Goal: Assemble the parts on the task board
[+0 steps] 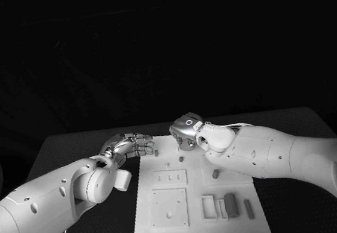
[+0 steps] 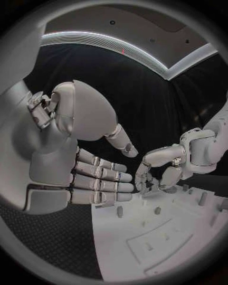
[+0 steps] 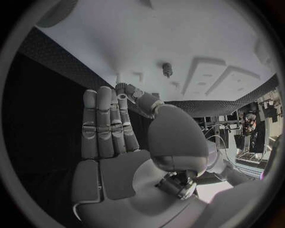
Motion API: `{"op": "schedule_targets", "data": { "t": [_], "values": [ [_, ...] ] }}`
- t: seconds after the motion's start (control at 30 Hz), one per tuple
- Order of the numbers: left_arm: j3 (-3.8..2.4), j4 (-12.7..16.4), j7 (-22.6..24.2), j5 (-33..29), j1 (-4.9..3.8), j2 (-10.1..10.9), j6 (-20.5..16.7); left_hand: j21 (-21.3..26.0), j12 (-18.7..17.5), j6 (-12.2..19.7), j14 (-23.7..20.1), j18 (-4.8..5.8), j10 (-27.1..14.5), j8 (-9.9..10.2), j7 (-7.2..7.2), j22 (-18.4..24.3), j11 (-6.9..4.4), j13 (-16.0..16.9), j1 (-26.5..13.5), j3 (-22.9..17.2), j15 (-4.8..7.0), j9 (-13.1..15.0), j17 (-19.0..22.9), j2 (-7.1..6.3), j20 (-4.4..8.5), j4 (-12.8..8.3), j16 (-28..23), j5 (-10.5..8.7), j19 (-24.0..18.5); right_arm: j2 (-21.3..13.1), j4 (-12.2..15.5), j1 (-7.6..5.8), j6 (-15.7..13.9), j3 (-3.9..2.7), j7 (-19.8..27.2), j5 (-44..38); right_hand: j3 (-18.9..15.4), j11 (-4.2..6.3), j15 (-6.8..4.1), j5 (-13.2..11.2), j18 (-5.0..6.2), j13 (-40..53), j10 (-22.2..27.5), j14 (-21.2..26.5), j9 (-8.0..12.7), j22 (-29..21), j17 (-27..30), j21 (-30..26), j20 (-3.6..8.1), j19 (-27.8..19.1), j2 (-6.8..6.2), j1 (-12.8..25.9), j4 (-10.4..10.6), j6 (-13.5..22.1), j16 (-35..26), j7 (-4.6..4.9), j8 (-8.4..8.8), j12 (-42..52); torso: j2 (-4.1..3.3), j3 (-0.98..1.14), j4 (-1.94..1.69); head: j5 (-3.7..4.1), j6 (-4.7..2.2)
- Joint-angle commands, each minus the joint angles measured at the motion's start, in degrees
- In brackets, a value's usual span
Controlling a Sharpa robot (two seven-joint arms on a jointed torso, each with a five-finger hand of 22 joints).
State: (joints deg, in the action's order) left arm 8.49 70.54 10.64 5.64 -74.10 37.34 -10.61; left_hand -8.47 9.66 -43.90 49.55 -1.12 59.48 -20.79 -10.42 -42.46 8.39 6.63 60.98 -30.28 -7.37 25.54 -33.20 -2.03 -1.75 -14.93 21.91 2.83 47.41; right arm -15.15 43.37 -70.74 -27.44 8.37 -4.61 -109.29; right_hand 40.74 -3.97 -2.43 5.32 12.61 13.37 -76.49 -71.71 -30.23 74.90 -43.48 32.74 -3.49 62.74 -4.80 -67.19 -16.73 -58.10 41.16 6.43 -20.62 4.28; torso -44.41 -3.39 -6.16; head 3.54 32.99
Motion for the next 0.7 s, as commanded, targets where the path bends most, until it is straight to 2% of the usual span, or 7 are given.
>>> {"op": "schedule_targets", "data": {
  "t": [0.03, 0.27, 0.5, 0.7],
  "values": [
    [-0.07, 0.04, 0.45, 0.16, -0.07, -0.17, 0.86, 0.32, -0.4, -0.05, 0.4, 0.47, 0.06, 0.26, 0.26, 0.09, -0.15, -0.09, -0.44, 0.32, 0.05, -0.05, -0.06, -0.3, 0.08, -0.09, -0.39, 0.0, 0.45, 0.26, -0.52, -0.01, 1.35, 0.01, 0.43, 0.39, 0.46, 0.34, 0.11, 0.16, 2.39, 3.0, 0.02, 0.78, 0.14, 1.42, -0.02, 0.28, -0.01, -0.51, -0.34, 0.09, 0.01, 0.54, 0.05, 0.3, 0.46, -0.55, -0.04, 0.0, 0.01, -0.02, -0.06],
    [-0.07, -0.09, 0.45, 0.16, -0.07, -0.25, 0.91, 0.34, -0.43, -0.04, 0.41, 0.48, 0.06, 0.27, 0.25, 0.09, -0.14, -0.1, -0.46, 0.34, 0.05, -0.06, -0.08, -0.3, 0.08, -0.08, -0.41, 0.0, 0.46, 0.4, -0.72, -0.01, 2.52, 0.01, 0.28, 1.05, 0.69, -1.15, 1.39, 0.15, 2.39, 1.99, 4.51, 2.04, 1.05, 1.37, 0.12, 0.7, -0.65, -2.0, -1.85, 0.46, 0.12, 3.85, -0.37, 1.81, 3.04, -0.66, -0.08, 0.0, 0.02, -0.04, -0.05],
    [-0.07, -0.16, 0.4, 0.16, -0.07, -0.3, 0.96, 0.36, -0.47, -0.04, 0.42, 0.49, 0.07, 0.28, 0.23, 0.09, -0.14, -0.11, -0.49, 0.36, 0.05, -0.07, -0.11, -0.29, 0.08, -0.06, -0.44, 0.0, 0.47, 0.46, -1.04, -0.02, 2.43, 0.02, 0.33, 1.55, 0.68, -1.52, 1.7, 0.14, 2.39, 1.63, 5.74, 2.35, 1.37, 1.35, 0.08, 0.88, -0.78, -2.33, -2.39, 0.6, 0.17, 4.61, -0.34, 2.19, 3.65, -0.66, -0.12, 0.0, 0.05, -0.02, -0.06],
    [-0.07, -0.22, 0.39, 0.16, -0.07, -0.36, 0.99, 0.39, -0.51, -0.02, 0.43, 0.5, 0.06, 0.31, 0.22, 0.09, -0.13, -0.12, -0.53, 0.38, 0.04, -0.08, -0.13, -0.3, 0.08, -0.04, -0.47, 0.0, 0.48, 0.48, -1.17, -0.05, 3.44, 0.02, 0.56, 2.21, 0.75, -2.2, 2.3, 0.15, 2.39, 0.82, 8.05, 2.84, 1.98, 1.29, 0.1, 0.97, -0.99, -2.84, -3.11, 0.9, 0.27, 5.95, -0.37, 2.83, 4.6, -0.69, -0.09, -0.01, 0.04, -0.05, -0.02]
  ]
}}
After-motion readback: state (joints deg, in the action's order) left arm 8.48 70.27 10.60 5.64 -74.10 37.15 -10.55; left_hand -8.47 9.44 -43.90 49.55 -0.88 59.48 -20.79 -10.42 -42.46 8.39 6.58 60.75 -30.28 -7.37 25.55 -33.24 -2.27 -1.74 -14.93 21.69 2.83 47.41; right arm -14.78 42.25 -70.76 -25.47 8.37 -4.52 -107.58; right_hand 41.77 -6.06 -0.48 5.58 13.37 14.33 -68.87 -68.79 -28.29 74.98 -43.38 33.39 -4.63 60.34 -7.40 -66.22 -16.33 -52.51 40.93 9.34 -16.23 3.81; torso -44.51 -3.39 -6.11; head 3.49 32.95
